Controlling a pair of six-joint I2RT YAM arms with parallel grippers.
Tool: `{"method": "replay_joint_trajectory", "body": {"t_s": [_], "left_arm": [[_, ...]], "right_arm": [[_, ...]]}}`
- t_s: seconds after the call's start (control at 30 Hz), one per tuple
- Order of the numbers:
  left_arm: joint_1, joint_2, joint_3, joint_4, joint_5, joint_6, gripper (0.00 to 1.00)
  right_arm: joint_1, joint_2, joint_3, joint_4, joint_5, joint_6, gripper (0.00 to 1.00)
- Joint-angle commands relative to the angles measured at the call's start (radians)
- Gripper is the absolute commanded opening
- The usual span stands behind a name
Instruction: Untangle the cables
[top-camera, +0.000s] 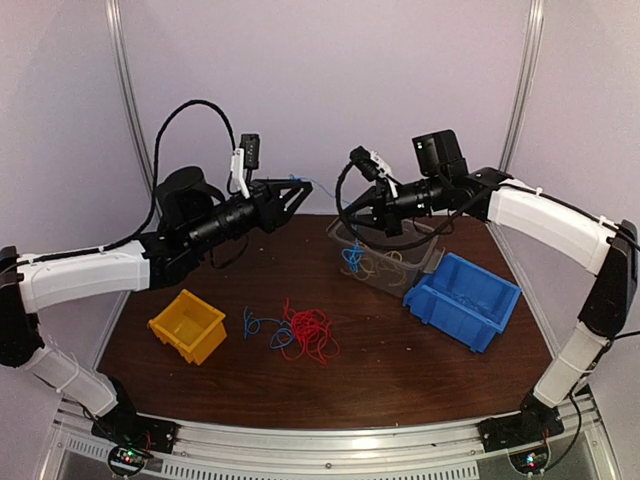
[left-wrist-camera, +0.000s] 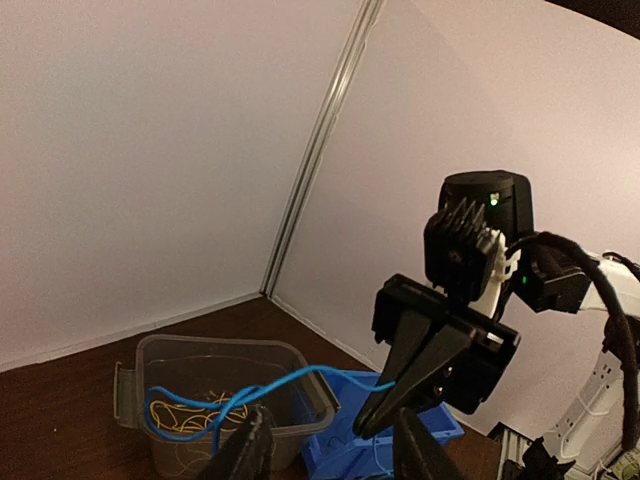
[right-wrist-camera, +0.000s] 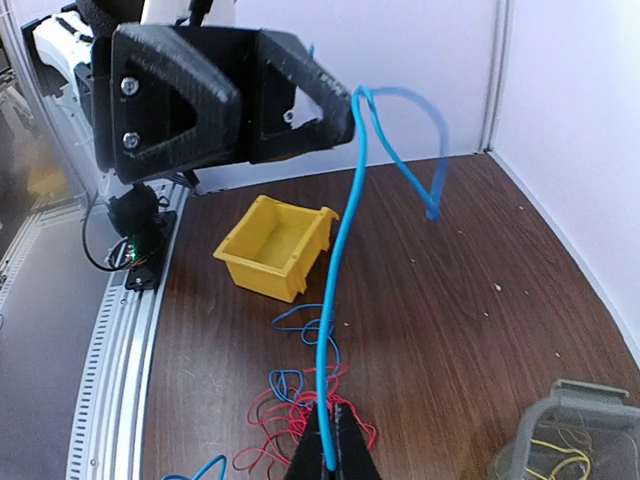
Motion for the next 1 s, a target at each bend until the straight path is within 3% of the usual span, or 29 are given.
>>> {"method": "replay_joint_trajectory", "body": {"t_s": [0.0, 0.47, 0.8, 0.83, 0.97], "left_arm": [[0.000, -0.017, -0.055, -0.046, -0.093, 0.034, 0.46], [0.003, 0.006, -0.153, -0.108, -0.108, 0.076, 0.49], [0.003, -0.016, -0.195, -0.185, -0.150, 0.096, 0.49], [0.003, -0.016, -0.195, -0.190, -0.147, 0.094, 0.49], [0.003, -0.029, -0.199, -0.205, -0.159, 0.095, 0.49]], "right_arm": [[-0.105, -0.100, -0.072, -0.050, 0.027, -0.015, 0.00], [-0.463, -0.341, -0.317, -0.286, 0.242, -0.237, 0.00], [-0.564, -0.387, -0.501, -0.367, 0.409, -0.362, 0.00], [-0.565, -0.376, -0.504, -0.373, 0.426, -0.372, 0.03], [-0.565, -0.321, -0.486, -0.418, 0.458, -0.391, 0.32]]}}
